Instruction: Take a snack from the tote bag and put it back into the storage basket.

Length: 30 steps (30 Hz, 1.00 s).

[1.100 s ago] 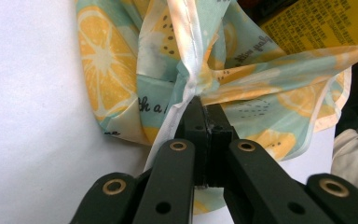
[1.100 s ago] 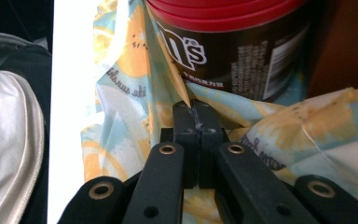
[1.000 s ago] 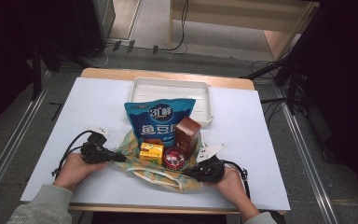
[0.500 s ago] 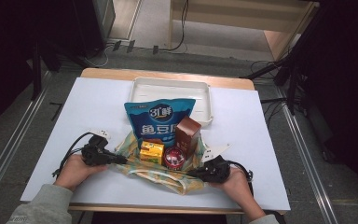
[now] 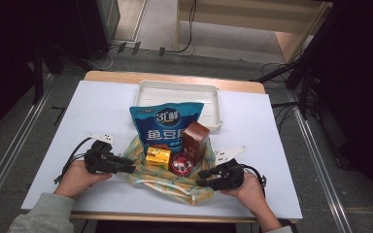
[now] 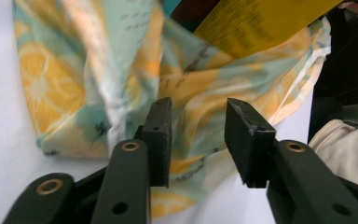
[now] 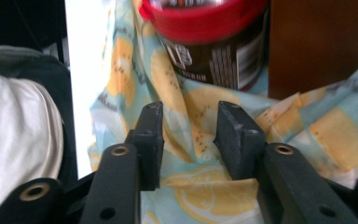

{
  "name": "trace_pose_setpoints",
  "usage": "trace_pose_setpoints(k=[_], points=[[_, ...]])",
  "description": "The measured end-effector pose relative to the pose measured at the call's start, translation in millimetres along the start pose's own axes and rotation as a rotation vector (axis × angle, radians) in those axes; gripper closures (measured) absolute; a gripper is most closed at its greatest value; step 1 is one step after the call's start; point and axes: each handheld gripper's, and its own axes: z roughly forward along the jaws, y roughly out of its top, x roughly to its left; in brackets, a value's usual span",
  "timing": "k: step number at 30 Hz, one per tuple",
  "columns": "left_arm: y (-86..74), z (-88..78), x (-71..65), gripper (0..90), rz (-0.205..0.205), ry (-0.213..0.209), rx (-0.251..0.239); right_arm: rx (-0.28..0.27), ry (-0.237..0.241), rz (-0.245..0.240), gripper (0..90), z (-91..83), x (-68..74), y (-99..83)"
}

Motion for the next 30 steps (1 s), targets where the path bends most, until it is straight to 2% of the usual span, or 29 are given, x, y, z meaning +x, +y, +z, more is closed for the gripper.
trace_pose_setpoints(k=[4,8,11,12,14,15,16,20,26,30], points=[[6.4,-5.1,-5.8,57.4,0.014,-0.014,-0.018,-0.043,-0.008,-0.014,60.7,-7.0,3.6,5.1],[12.9,-6.8,-10.4,63.3,0.026,-0.015,-0.019,-0.056,-0.016,-0.014,62.9,-10.1,5.1,8.2],[19.3,-8.8,-10.3,77.1,0.005,-0.002,-0.020,-0.073,-0.022,-0.001,68.0,-14.4,3.1,10.4],[22.7,-10.1,-7.5,81.1,-0.031,-0.017,-0.013,-0.081,-0.026,0.006,75.4,-18.6,2.0,12.1],[27.7,-12.0,-4.8,86.4,-0.033,-0.030,-0.020,-0.084,-0.038,0.007,79.7,-21.4,1.4,14.2],[27.7,-12.0,-4.8,87.4,-0.033,-0.030,-0.020,-0.084,-0.038,0.007,79.7,-21.4,1.4,14.2],[32.3,-11.6,-5.4,88.7,-0.021,-0.019,-0.012,-0.090,-0.039,0.015,83.4,-24.0,-0.5,17.5],[40.3,-11.1,-5.5,90.0,0.001,-0.009,-0.009,-0.093,-0.053,0.024,89.9,-28.2,-3.5,24.0],[57.9,-8.3,0.0,90.0,0.011,0.006,-0.012,-0.089,-0.072,0.045,90.0,-27.5,-11.1,31.0],[64.9,-3.4,3.2,90.0,0.003,0.009,-0.008,-0.088,-0.086,0.044,90.0,-27.8,-14.5,35.0]])
